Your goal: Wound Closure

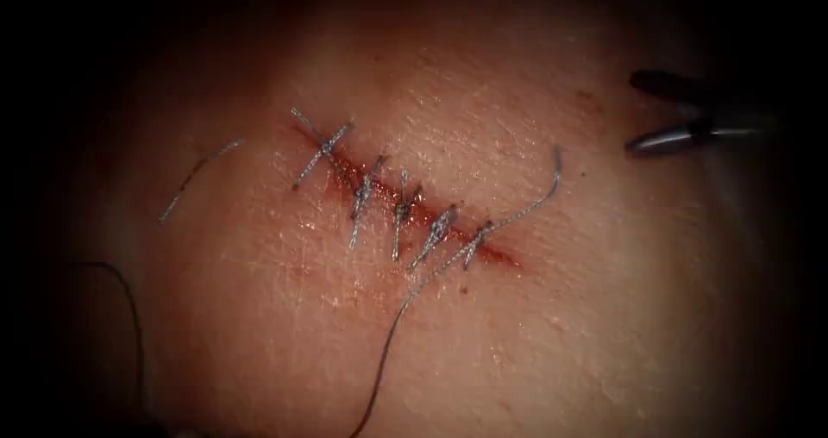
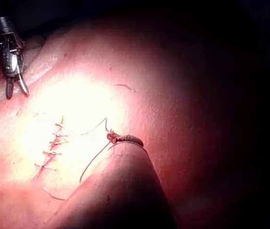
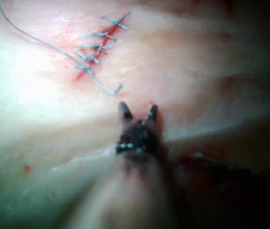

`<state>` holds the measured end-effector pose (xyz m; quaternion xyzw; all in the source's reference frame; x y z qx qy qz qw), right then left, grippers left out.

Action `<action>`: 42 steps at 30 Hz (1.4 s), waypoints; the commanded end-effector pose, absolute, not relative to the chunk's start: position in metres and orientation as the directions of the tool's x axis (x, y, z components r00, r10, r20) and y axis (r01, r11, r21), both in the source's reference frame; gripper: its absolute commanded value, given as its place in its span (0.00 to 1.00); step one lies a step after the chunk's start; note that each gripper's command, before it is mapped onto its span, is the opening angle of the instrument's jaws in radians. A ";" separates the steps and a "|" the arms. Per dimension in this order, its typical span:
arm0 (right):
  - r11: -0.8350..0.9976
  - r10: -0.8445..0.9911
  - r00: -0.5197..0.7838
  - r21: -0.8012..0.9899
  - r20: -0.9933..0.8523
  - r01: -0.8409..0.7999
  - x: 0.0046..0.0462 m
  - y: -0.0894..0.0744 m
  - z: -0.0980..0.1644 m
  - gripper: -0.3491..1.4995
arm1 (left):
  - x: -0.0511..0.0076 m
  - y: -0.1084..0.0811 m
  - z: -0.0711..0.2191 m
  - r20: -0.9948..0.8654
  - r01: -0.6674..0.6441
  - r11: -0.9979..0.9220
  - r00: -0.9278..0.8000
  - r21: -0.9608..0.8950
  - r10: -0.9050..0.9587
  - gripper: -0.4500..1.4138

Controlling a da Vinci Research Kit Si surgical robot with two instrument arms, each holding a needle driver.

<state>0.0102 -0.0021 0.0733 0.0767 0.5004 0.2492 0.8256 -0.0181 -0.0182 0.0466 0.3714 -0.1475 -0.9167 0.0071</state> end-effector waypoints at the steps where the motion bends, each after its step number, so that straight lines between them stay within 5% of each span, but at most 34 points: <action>1: 0.851 0.504 0.364 0.379 -0.783 -0.362 0.0098 -0.002 0.073 0.88 | -0.0189 -0.018 0.047 -0.681 -0.099 -0.956 -0.722 0.278 -0.123 0.00; 7: 0.821 0.530 0.296 0.392 -0.795 -0.415 0.0109 -0.005 0.071 0.88 | -0.0214 -0.014 0.044 -0.689 -0.129 -0.940 -0.712 0.316 -0.133 0.00; 13: 0.811 0.520 0.210 0.400 -0.828 -0.427 0.0167 -0.009 0.068 0.82 | -0.0244 -0.009 0.043 -0.702 -0.161 -0.928 -0.700 0.336 -0.133 0.00; 22: 0.824 0.462 0.153 0.360 -0.874 -0.437 0.0256 -0.012 0.068 0.45 | -0.0279 -0.006 0.043 -0.712 -0.157 -0.925 -0.687 0.344 -0.148 0.00; 30: 0.833 0.433 0.148 0.333 -0.889 -0.441 0.0296 -0.014 0.069 0.47 | -0.0298 -0.004 0.044 -0.714 -0.156 -0.925 -0.684 0.346 -0.152 0.00; 42: 0.837 0.425 0.101 0.348 -0.900 -0.423 0.0297 -0.016 0.067 0.42 | -0.0329 -0.001 0.050 -0.707 -0.111 -0.935 -0.686 0.338 -0.174 0.00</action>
